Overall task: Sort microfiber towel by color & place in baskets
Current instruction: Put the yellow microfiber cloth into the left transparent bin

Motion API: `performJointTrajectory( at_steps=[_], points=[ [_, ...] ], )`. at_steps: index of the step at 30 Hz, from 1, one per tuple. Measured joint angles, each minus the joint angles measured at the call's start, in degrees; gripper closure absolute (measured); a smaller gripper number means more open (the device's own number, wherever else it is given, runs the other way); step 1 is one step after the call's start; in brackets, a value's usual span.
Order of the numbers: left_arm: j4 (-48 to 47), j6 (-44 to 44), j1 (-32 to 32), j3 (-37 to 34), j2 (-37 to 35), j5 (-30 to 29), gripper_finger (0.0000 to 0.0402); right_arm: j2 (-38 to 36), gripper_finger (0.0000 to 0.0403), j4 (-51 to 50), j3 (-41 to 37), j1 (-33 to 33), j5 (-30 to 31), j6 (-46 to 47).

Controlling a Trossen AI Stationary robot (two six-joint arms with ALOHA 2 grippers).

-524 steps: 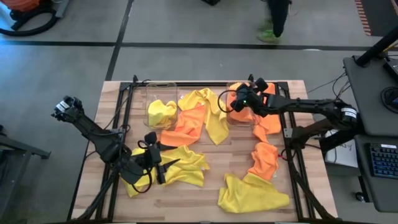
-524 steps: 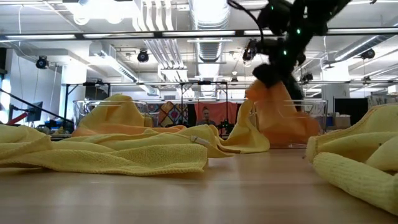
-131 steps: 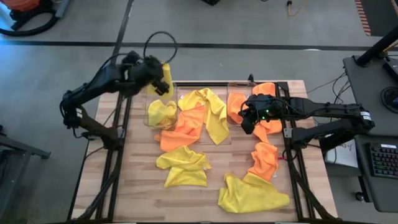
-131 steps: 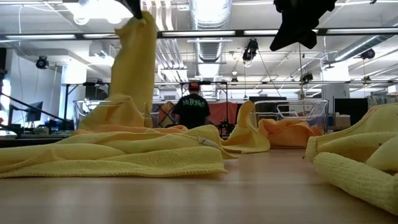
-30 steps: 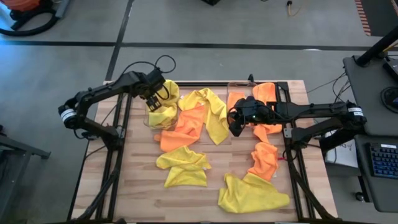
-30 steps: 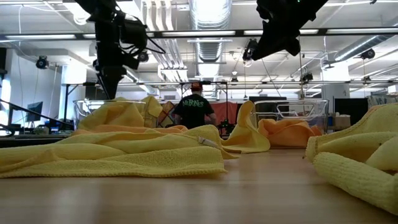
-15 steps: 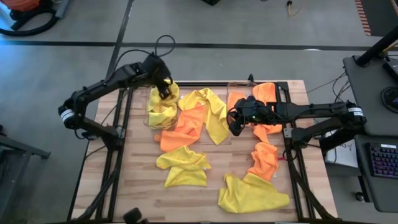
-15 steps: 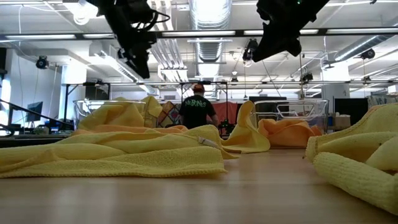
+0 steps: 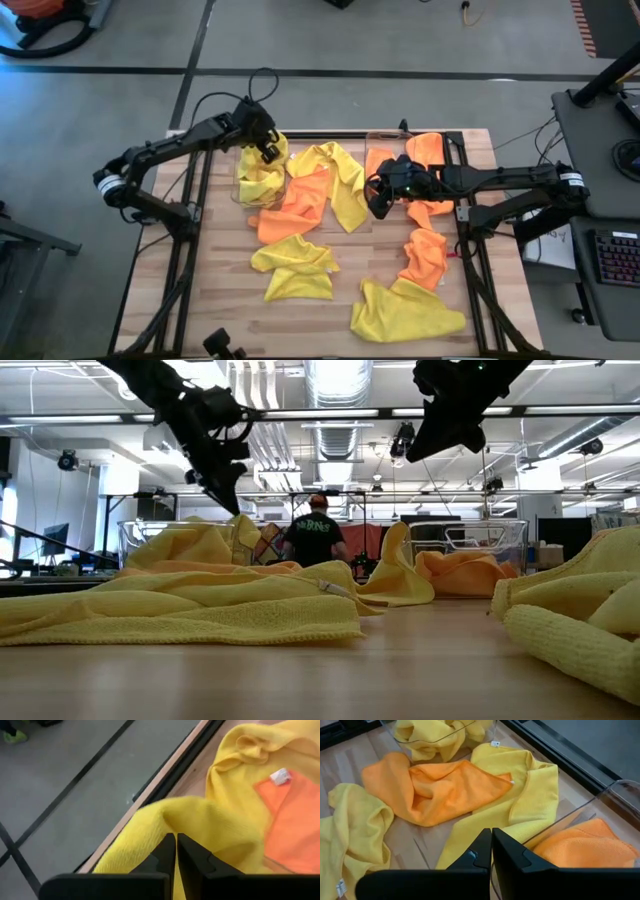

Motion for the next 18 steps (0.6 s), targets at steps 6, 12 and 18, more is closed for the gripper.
performJointTrajectory(
  at_steps=[6,12,18],
  points=[
    [5.87,-0.11,0.54,-4.47,0.04,-1.04,0.0401,0.00,0.0394,0.83,-1.03,0.00,1.32,0.03],
    [0.15,-0.65,0.54,-4.90,0.04,-1.02,0.0401,0.00,0.0394,1.02,-1.19,0.00,1.32,0.03],
    [0.57,-0.96,0.77,-7.31,0.04,-1.52,0.0401,0.00,0.0394,1.33,-1.19,0.00,1.34,0.03]
  ],
)
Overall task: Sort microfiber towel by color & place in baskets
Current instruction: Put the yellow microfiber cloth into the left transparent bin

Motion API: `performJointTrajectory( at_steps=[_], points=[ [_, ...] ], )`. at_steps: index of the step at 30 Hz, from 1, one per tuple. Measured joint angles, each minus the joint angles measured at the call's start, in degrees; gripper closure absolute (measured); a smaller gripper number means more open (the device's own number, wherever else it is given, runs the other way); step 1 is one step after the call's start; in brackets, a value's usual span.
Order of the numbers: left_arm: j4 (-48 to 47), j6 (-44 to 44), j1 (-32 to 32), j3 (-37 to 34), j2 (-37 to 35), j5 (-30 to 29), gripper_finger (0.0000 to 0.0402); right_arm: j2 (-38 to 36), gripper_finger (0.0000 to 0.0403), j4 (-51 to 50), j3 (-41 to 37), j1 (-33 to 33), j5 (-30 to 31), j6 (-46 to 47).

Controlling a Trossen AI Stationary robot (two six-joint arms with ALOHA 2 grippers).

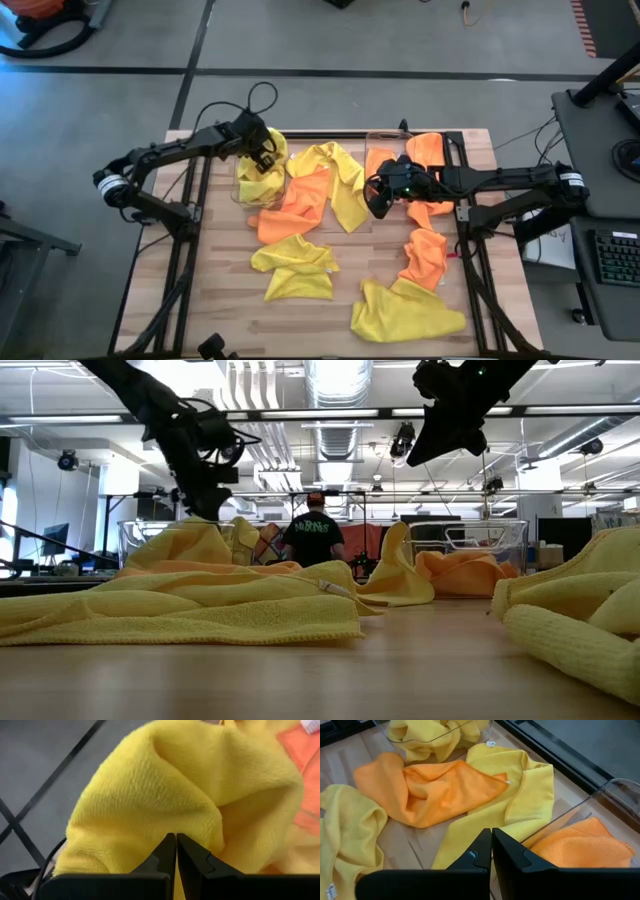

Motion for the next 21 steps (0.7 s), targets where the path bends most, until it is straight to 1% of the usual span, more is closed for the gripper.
performJointTrajectory(
  at_steps=[9,14,18,21],
  points=[
    [1.40,-0.44,0.09,-4.04,0.00,-0.04,0.0402,0.00,0.0394,0.15,0.00,0.00,0.00,0.02],
    [0.95,-0.42,0.09,-5.02,0.00,-0.04,0.0402,0.00,0.0394,0.17,0.00,0.00,0.00,0.02],
    [-1.38,0.15,0.09,-2.87,0.00,0.00,0.0402,0.00,0.0394,0.39,0.00,0.00,0.00,0.02],
    [-7.39,0.93,0.09,1.09,0.00,0.00,0.0402,0.00,0.0394,0.39,0.00,0.00,0.00,0.02]
  ],
)
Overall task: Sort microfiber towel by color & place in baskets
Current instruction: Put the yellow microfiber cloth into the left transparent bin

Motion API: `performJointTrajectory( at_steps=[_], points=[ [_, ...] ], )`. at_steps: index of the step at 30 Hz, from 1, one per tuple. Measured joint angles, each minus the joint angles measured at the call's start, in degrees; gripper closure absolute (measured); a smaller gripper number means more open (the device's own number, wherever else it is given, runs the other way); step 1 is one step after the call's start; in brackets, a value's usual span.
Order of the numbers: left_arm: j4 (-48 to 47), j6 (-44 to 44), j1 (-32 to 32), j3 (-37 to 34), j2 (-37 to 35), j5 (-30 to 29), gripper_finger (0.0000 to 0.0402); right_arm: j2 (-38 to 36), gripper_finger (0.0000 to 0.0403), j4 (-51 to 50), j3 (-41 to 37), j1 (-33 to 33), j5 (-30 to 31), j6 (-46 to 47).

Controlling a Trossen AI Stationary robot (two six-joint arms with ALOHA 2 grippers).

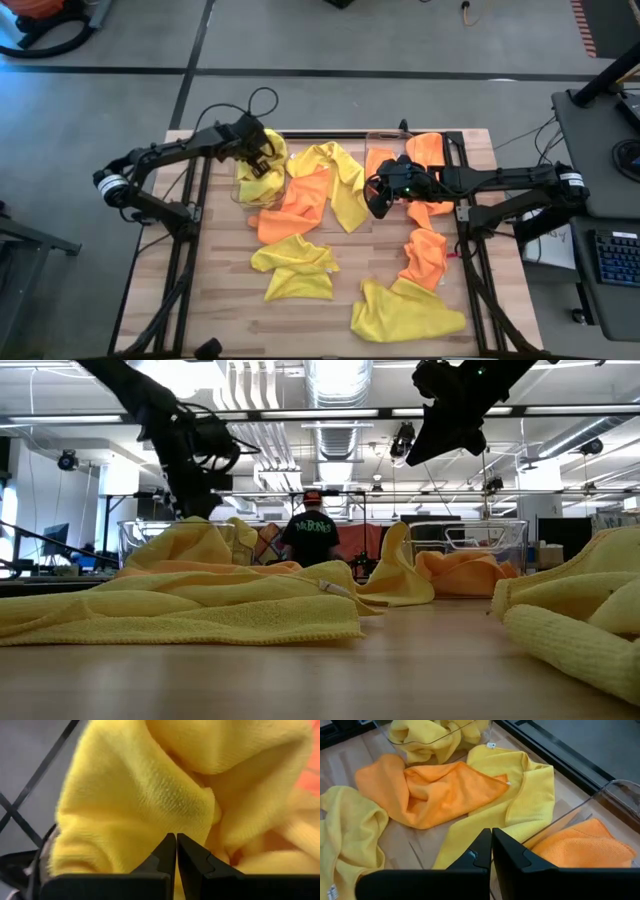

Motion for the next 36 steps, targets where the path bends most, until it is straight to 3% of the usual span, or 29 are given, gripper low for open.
performJointTrajectory(
  at_steps=[6,14,23,36],
  points=[
    [-7.43,2.02,0.00,9.10,-0.07,1.91,0.0402,0.00,0.0394,0.35,0.00,0.00,0.00,-0.03],
    [8.27,3.46,0.86,13.66,2.16,3.45,0.0401,0.00,0.0394,1.27,0.00,0.00,0.04,-0.59],
    [8.77,3.20,3.35,16.16,12.70,2.82,0.0401,-0.02,0.0394,1.23,0.00,0.00,0.02,-0.29],
    [-5.08,2.10,2.90,19.54,13.72,3.06,0.0401,-0.02,0.0394,1.03,-0.39,0.00,0.02,-0.42]
  ],
)
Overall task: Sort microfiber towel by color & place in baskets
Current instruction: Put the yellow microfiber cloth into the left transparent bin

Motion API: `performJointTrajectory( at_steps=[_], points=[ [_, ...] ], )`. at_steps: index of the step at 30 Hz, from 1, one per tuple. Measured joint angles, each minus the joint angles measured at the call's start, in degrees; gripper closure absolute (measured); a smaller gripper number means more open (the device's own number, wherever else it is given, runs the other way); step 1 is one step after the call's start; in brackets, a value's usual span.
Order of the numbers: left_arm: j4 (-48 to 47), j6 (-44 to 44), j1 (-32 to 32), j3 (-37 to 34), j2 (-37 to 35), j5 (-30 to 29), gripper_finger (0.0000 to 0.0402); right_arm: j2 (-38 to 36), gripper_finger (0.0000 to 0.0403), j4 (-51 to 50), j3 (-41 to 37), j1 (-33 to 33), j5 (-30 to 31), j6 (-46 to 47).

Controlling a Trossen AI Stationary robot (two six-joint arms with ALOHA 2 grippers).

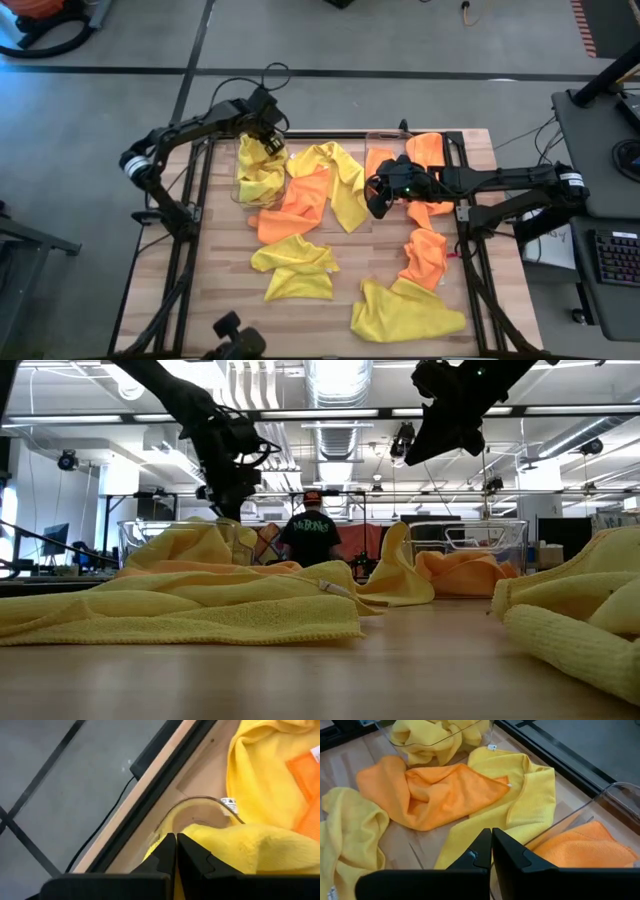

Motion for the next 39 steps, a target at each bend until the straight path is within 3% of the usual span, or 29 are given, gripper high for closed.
performJointTrajectory(
  at_steps=[9,15,26,39],
  points=[
    [-6.07,-0.20,-1.31,-0.45,-1.64,0.02,0.0401,0.00,0.0394,0.12,0.00,0.00,0.00,0.00],
    [-6.93,-0.91,-1.58,-5.55,-2.66,1.90,0.0402,0.00,0.0394,0.11,-0.02,0.00,-0.01,0.00],
    [2.09,-1.75,-1.80,-13.30,-2.74,1.97,0.0401,0.00,0.0394,0.20,-0.02,0.00,0.02,0.00],
    [5.58,-2.37,-1.80,-13.10,-3.06,1.42,0.0402,0.00,0.0394,0.21,-0.02,0.00,0.02,0.42]
  ],
)
